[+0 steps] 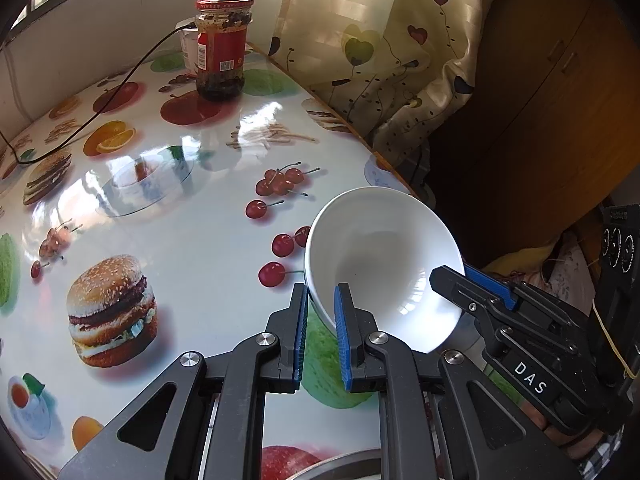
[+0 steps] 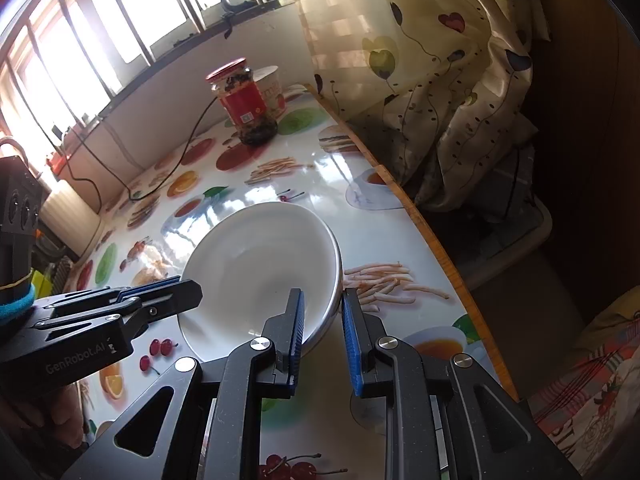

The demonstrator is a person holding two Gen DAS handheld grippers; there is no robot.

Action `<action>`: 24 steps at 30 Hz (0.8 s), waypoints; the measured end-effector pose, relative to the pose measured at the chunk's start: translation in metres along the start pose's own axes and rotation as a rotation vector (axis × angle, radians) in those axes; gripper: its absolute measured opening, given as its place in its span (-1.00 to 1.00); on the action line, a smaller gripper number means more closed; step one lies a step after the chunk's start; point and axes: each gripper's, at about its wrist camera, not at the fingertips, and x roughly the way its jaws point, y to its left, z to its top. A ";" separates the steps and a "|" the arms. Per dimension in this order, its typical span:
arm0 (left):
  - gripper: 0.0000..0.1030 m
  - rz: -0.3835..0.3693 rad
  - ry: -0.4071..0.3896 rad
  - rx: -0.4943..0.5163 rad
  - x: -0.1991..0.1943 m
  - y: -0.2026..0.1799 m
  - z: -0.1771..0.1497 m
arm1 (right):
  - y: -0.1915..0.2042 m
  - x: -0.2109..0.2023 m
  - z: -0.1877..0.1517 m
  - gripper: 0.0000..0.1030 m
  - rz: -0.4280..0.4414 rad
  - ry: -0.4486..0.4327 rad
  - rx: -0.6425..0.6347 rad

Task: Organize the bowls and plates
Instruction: 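Close the left tool on the blue-rimmed bowl rim while the right tool grips it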

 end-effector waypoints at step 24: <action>-0.73 -0.018 -0.028 -0.014 -0.017 0.003 -0.007 | 0.003 -0.014 -0.006 -0.63 0.013 -0.027 0.004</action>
